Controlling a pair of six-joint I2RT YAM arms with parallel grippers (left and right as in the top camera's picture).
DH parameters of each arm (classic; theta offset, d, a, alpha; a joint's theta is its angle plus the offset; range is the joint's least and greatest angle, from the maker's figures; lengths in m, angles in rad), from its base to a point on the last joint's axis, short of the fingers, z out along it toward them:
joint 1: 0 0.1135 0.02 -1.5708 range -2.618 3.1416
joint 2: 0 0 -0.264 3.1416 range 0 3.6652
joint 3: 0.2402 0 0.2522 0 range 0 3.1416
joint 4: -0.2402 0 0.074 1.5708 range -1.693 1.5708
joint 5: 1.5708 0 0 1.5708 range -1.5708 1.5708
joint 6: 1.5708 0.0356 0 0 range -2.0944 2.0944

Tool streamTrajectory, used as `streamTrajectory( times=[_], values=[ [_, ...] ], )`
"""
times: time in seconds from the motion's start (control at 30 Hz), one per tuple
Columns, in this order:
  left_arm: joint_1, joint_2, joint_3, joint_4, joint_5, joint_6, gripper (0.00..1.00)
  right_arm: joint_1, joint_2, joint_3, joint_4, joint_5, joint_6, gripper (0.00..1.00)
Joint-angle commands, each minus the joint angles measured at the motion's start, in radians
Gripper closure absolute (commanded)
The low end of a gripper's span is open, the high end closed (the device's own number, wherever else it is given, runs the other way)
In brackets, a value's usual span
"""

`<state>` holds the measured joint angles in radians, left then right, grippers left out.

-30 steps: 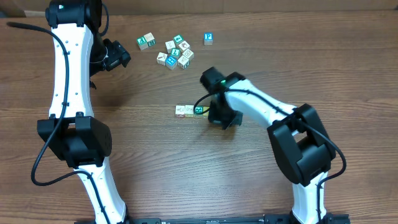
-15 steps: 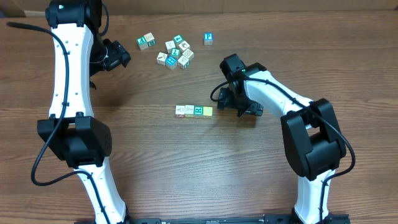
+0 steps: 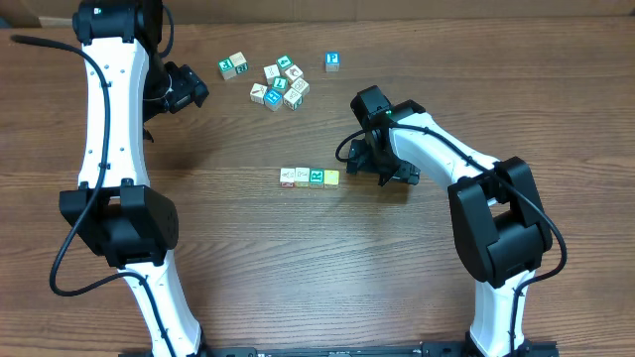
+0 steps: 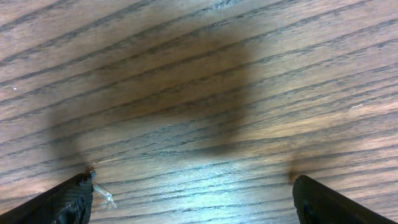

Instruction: Form a horizontal line

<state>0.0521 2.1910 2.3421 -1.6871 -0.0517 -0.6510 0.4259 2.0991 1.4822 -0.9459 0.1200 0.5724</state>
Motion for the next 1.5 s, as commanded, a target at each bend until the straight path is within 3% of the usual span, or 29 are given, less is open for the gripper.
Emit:
streamTrajectory(
  times=[0.0,0.43,0.77,1.13,1.33,1.47],
  values=[
    [-0.006,0.006,0.0,-0.002,0.0,0.008,0.0,-0.005,-0.013,-0.01,0.003,0.018,-0.005,0.0],
    [-0.006,0.006,0.0,-0.002,0.0,0.008,0.01,-0.039,-0.077,-0.01,0.003,0.011,-0.004,0.0],
    [-0.006,0.006,0.0,-0.002,0.0,0.008,0.0,-0.041,-0.372,-0.01,-0.001,0.022,-0.005,0.0],
    [-0.006,0.006,0.0,-0.002,0.0,0.008,0.0,-0.057,-0.771,-0.011,-0.008,0.231,-0.011,0.0],
    [-0.007,0.006,0.0,-0.002,0.0,0.008,0.0,-0.058,-0.916,-0.024,0.122,0.185,-0.387,0.0],
    [-0.006,0.006,0.0,-0.002,0.0,0.008,0.01,-0.092,-1.013,-0.116,0.27,0.139,-0.417,0.0]
  ],
)
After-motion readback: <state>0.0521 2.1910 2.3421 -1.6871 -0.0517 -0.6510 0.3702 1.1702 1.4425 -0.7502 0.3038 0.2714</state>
